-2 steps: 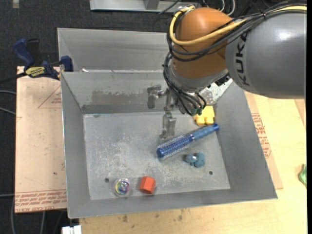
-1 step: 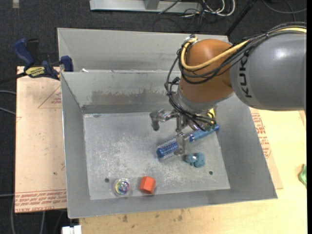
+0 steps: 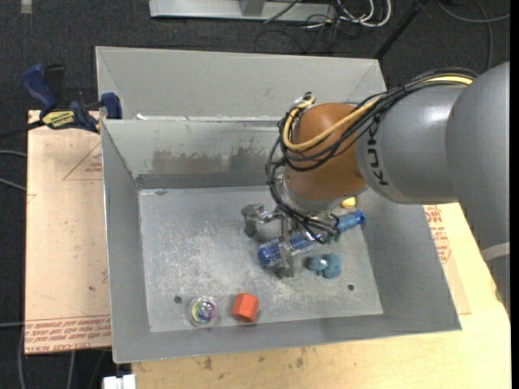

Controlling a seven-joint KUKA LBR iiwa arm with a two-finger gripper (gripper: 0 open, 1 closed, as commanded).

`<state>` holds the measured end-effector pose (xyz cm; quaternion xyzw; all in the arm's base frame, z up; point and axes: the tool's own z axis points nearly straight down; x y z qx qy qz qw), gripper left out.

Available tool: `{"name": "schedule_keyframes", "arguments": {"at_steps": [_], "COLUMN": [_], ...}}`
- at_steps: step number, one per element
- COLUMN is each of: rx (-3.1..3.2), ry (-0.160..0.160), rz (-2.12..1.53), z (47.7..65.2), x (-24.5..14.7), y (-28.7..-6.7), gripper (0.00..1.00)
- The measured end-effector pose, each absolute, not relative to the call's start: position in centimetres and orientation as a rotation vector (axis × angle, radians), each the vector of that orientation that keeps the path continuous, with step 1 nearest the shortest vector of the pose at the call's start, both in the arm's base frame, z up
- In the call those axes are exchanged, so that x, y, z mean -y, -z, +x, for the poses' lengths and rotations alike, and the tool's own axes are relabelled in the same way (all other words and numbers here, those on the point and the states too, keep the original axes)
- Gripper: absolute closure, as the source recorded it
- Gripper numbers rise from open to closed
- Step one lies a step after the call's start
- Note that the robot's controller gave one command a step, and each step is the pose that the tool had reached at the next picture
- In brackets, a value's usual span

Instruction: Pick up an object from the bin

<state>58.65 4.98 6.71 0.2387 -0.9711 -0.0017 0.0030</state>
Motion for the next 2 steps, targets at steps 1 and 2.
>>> {"name": "schedule_keyframes", "arguments": {"at_steps": [1,2], "rx": [3.051,3.058], "ry": [0.004,-0.001], "rz": [0.746,0.752], "z": [58.8,56.2], "x": [-5.0,-5.9], "y": [-7.1,-32.3], "gripper": [1.00,1.00]}}
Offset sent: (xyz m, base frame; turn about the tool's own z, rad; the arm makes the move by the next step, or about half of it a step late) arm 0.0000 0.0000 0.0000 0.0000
